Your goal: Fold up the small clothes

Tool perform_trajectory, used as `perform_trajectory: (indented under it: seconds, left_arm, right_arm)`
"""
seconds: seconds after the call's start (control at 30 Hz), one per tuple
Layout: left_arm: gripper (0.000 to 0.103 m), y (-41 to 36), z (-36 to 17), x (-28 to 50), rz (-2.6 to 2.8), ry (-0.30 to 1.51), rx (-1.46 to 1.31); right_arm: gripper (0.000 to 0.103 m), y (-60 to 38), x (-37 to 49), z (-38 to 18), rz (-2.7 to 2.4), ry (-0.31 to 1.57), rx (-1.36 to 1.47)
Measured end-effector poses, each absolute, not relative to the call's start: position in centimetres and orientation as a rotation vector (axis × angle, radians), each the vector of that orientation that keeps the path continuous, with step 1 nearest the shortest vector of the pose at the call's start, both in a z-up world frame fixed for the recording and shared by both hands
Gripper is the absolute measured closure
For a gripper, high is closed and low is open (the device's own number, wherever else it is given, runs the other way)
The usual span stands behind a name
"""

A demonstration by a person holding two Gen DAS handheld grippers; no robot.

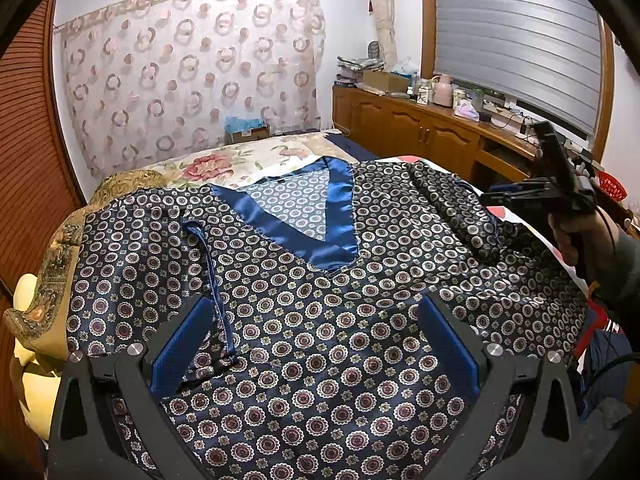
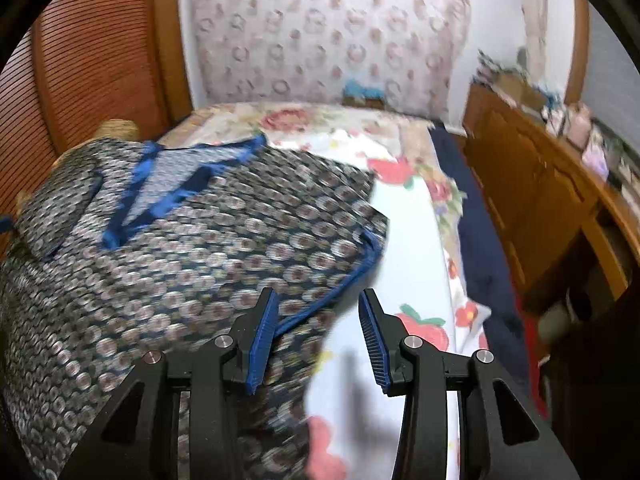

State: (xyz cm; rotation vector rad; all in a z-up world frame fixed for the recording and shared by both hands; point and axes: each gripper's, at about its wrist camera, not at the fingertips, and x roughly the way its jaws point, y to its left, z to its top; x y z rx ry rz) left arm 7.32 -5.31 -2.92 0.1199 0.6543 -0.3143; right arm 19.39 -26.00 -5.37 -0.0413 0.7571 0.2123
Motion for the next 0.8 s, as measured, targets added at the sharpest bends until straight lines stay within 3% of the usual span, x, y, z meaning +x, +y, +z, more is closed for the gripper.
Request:
perform_trajectory:
  seconds: [0.2,0.27,0.33,0.43,0.8]
  left_arm:
    - [0.0,-4.8,-3.2,7.6,-0.302,0.66,0.114]
    - [0.0,-4.5,-3.2,7.7,-0.297,0.662,0.112]
    - [0.0,-4.4,-3.3,7.7,-0.293,0.665,0.111]
    - [0.0,-4.0,-3.2,7.8,-0.284,0.667,0.11]
    - [0.0,-2.6,-2.8,8.1,-0.268,0.663,0.09]
  right_arm:
    - [0.062,-27.4,23.4,-6.5,0.208,0.82,0.073]
    - [0.071,-27.5,24.2,-6.4,0.212,0.823,0.076]
    - [0.09,-27.1,24.9,-6.1,0.199,0.793,0.034]
    - [0.097,-25.9,25.1,-5.3,0.22,0.762,-0.016]
    - [0.097,-19.2,24.1,-2.3,0.394,0.663,-0.079]
